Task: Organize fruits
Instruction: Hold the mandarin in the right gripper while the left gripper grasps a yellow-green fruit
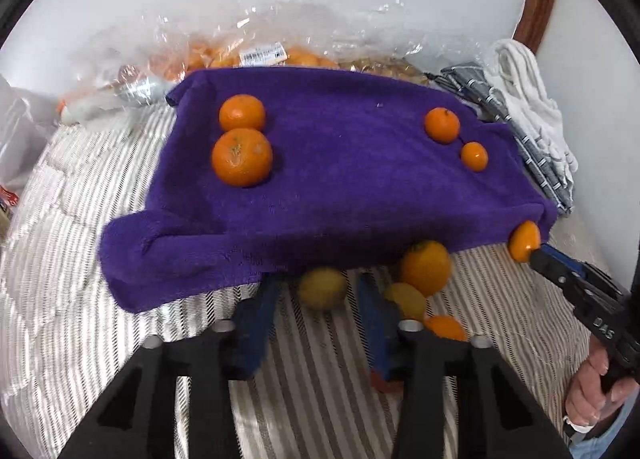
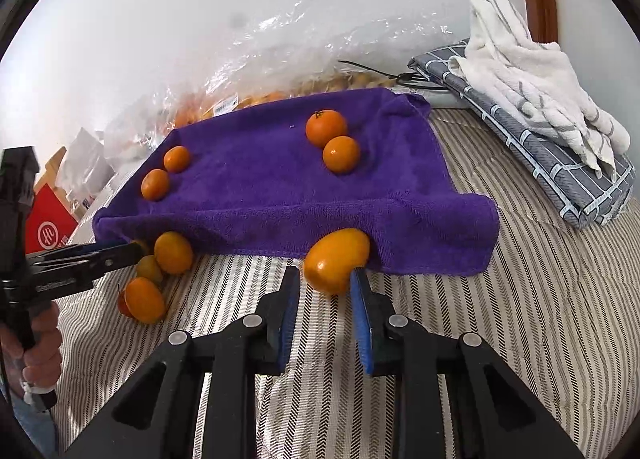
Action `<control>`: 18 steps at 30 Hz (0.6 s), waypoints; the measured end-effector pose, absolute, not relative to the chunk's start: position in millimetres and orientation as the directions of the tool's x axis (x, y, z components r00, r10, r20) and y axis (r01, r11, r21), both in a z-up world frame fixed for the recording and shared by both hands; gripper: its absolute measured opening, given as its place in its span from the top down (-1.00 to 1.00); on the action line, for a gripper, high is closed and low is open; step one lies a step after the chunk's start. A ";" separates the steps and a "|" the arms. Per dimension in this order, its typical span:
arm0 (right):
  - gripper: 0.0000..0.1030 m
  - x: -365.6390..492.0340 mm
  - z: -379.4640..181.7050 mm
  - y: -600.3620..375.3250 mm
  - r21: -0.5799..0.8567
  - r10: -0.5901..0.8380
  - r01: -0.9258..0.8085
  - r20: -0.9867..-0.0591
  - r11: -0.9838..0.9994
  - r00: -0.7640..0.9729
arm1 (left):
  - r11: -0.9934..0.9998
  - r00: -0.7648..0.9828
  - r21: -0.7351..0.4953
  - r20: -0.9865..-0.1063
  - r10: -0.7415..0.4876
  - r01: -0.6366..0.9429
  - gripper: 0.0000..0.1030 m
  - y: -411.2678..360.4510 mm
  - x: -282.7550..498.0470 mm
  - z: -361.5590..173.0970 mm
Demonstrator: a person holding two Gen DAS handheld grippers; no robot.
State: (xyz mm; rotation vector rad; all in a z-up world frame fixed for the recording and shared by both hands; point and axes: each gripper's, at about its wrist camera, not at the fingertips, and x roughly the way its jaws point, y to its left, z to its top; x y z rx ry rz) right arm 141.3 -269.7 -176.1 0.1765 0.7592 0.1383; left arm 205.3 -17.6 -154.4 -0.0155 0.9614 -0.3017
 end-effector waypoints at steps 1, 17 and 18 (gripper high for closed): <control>0.50 141.1 -175.8 -269.6 0.206 0.185 -0.060 -0.672 0.977 0.717 | 0.957 0.545 -0.157 -0.794 -0.269 0.244 0.49 -15.9 205.0 -156.3; 0.52 137.1 -172.4 -261.8 0.168 0.175 -0.083 -0.662 0.982 0.729 | 0.930 0.643 -0.233 -0.673 -0.365 0.283 0.52 7.9 186.3 -141.0; 0.52 137.0 -172.0 -261.1 0.164 0.176 -0.088 -0.662 0.983 0.729 | 0.926 0.648 -0.243 -0.662 -0.377 0.290 0.52 9.0 183.8 -138.8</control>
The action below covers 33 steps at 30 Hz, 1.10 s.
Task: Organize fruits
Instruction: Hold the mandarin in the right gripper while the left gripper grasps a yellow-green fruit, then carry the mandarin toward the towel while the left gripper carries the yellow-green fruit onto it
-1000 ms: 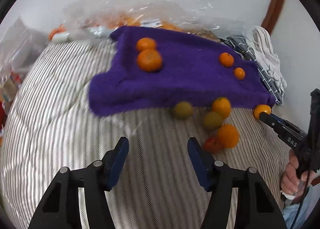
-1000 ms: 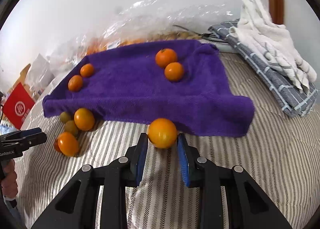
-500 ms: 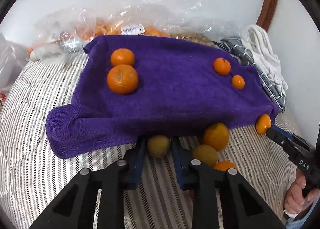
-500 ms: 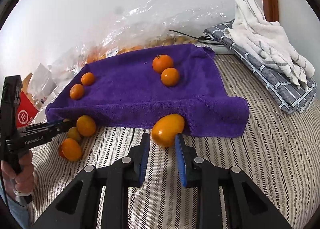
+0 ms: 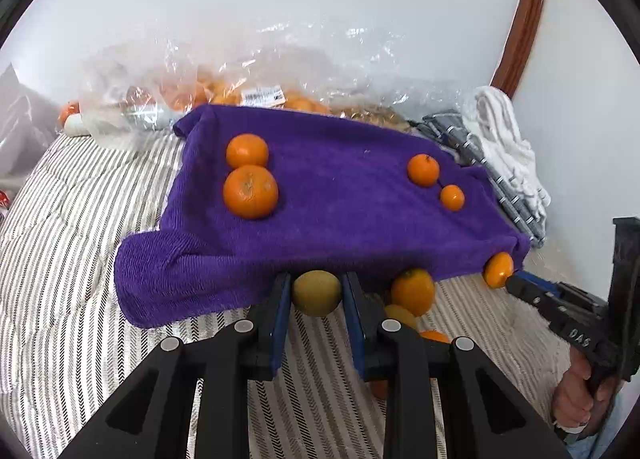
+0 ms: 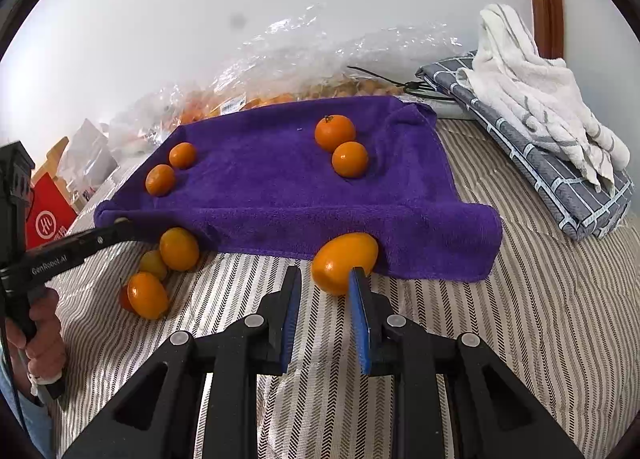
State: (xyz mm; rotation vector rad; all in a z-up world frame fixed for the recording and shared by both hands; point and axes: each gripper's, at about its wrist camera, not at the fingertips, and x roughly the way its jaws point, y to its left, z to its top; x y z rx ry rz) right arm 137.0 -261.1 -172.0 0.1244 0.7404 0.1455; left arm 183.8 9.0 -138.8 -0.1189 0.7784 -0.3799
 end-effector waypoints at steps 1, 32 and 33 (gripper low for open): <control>0.52 136.9 -171.7 -259.8 0.158 0.176 -0.094 -0.662 0.983 0.729 | 0.922 0.652 -0.249 -0.654 -0.385 0.295 0.52 9.2 183.2 -136.9; 0.53 130.7 -171.9 -259.1 0.205 0.225 -0.116 -0.664 0.972 0.713 | 0.963 0.828 -0.204 -0.499 -0.255 0.174 0.52 30.0 170.8 -110.9; 0.48 130.5 -171.7 -257.9 0.201 0.226 -0.122 -0.665 0.972 0.712 | 0.964 0.828 -0.207 -0.501 -0.253 0.169 0.52 31.1 171.5 -111.4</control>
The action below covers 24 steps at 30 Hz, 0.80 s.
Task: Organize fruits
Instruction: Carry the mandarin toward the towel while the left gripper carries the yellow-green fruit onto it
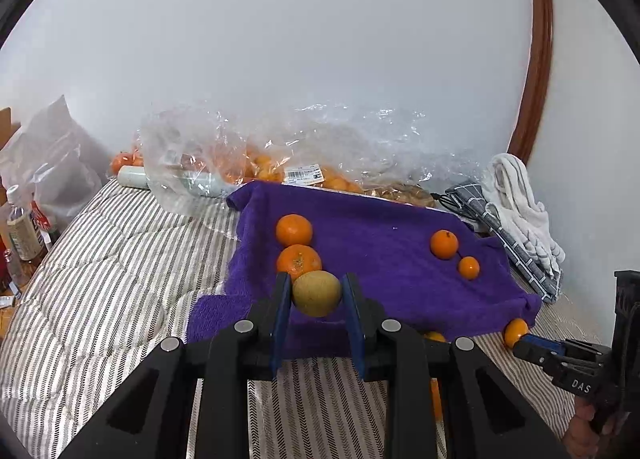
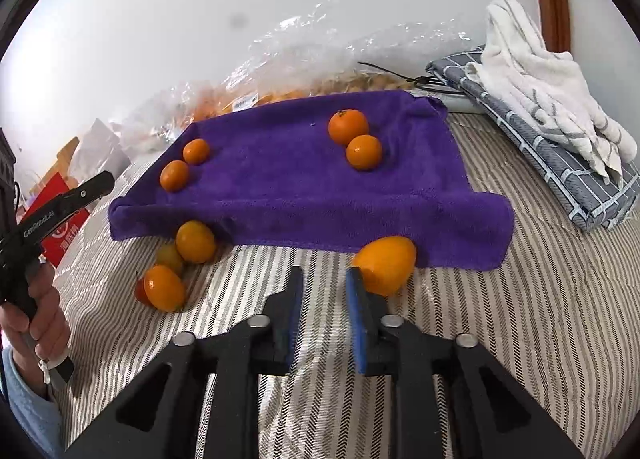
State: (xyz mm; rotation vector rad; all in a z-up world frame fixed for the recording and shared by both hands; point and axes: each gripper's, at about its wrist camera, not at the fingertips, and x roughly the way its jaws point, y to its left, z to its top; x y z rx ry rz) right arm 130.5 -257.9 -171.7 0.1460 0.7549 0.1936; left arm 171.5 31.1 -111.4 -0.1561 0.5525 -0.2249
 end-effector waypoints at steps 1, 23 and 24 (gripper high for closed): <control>0.48 130.1 -171.0 -256.9 0.189 0.217 -0.121 -0.666 0.975 0.714 | 0.964 0.828 -0.210 -0.502 -0.251 0.165 0.52 31.9 171.7 -111.8; 0.32 167.7 -184.0 -267.0 0.079 0.067 -0.012 -0.747 0.997 0.662 | 0.961 0.814 -0.257 -0.533 -0.233 0.107 0.52 41.8 179.8 -117.4; 0.32 165.7 -183.4 -266.4 0.082 0.075 -0.020 -0.744 0.996 0.664 | 0.959 0.810 -0.263 -0.537 -0.235 0.105 0.52 42.2 180.5 -117.5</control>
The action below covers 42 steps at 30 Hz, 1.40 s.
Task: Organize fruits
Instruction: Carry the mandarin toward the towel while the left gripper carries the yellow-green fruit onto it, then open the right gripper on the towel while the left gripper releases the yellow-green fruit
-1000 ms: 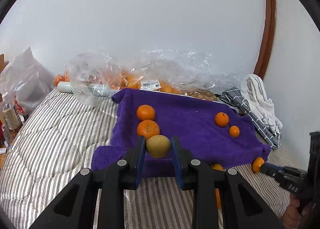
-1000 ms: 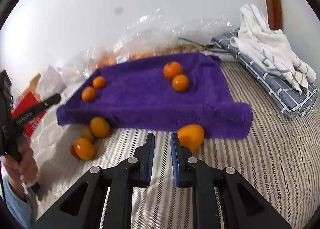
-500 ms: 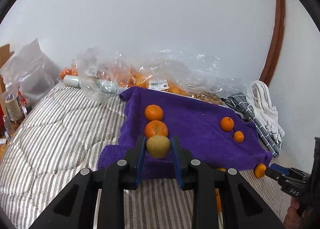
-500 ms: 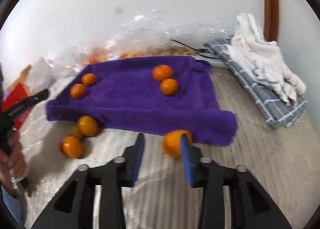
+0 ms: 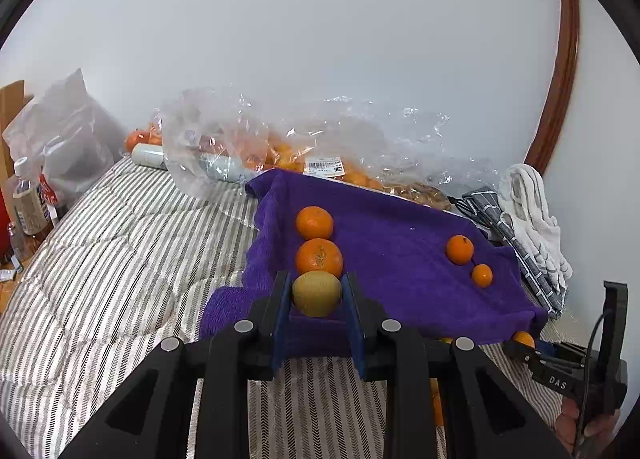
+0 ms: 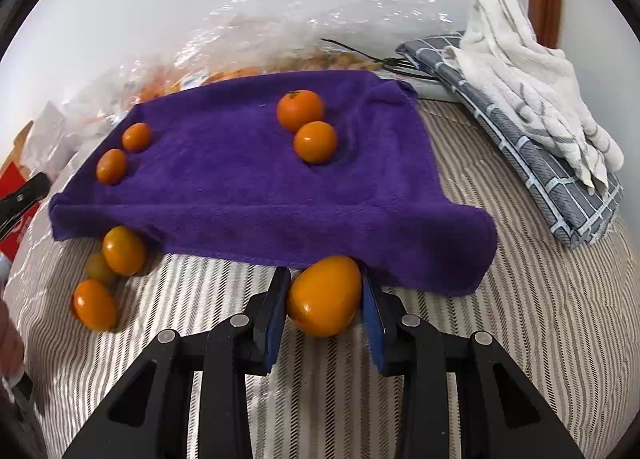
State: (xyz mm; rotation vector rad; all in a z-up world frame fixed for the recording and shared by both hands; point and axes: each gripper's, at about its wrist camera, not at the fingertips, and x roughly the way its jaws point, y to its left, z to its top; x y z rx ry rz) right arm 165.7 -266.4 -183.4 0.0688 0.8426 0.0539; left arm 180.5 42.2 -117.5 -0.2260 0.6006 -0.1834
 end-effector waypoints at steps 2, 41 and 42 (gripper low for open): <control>0.32 158.1 -179.2 -265.3 0.079 0.076 -0.027 -0.729 0.996 0.680 | 0.957 0.810 -0.271 -0.536 -0.239 0.104 0.52 43.9 179.7 -116.9; 0.32 235.6 -157.3 -267.9 0.089 0.067 -0.010 -0.674 0.996 0.736 | 0.977 0.719 -0.195 -0.666 -0.197 0.087 0.52 25.8 240.3 -138.9; 0.32 235.6 -158.6 -265.3 0.070 0.056 -0.012 -0.677 0.997 0.734 | 0.979 0.719 -0.186 -0.667 -0.193 0.090 0.52 24.2 240.2 -139.2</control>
